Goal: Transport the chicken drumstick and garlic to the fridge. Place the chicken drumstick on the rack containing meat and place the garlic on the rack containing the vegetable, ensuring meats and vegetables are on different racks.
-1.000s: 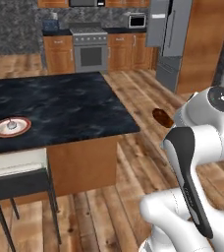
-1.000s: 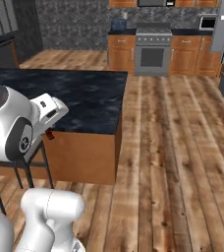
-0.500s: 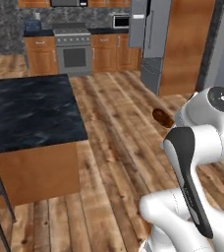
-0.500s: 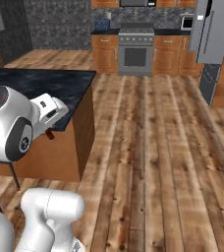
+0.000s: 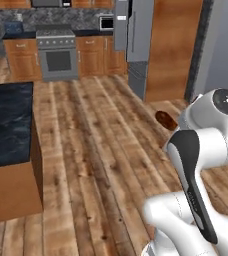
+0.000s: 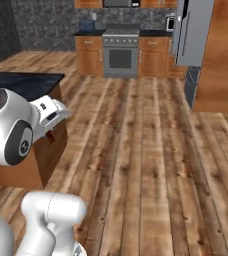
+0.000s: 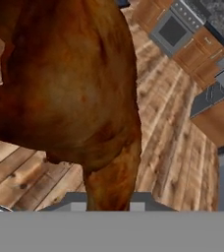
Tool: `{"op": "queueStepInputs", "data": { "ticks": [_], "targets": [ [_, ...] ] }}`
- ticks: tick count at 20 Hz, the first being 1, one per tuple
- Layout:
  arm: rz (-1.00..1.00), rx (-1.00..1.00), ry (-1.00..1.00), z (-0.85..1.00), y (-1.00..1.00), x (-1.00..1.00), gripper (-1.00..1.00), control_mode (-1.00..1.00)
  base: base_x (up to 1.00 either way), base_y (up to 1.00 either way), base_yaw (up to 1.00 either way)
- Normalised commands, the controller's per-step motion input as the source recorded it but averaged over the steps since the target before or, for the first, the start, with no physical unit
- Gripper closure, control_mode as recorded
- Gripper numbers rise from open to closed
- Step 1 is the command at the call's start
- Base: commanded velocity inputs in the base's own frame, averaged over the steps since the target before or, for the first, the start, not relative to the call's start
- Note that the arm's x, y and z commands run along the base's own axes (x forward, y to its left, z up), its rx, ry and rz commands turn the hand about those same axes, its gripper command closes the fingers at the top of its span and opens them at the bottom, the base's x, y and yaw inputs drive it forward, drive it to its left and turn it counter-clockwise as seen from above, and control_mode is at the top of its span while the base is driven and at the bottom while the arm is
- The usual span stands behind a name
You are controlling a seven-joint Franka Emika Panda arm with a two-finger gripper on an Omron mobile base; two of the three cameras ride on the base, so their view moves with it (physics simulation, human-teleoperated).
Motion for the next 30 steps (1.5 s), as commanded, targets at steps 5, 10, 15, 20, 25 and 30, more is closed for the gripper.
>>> {"op": "queueStepInputs", "data": {
  "ticks": [5, 10, 15, 20, 25, 30],
  "targets": [
    [0.00, 0.00, 0.00, 0.00, 0.00, 0.00, 1.00, 1.00, 1.00, -0.71, 0.15],
    [0.00, 0.00, 0.00, 0.00, 0.00, 0.00, 1.00, 1.00, 1.00, -0.30, 0.13],
    [0.00, 0.00, 0.00, 0.00, 0.00, 0.00, 1.00, 1.00, 1.00, -0.42, 0.15],
    [0.00, 0.00, 0.00, 0.00, 0.00, 0.00, 1.00, 1.00, 1.00, -0.46, 0.04],
    [0.00, 0.00, 0.00, 0.00, 0.00, 0.00, 1.00, 1.00, 1.00, -0.02, -0.09],
    [0.00, 0.00, 0.00, 0.00, 0.00, 0.00, 1.00, 1.00, 1.00, 0.26, -0.01]
  ]
}}
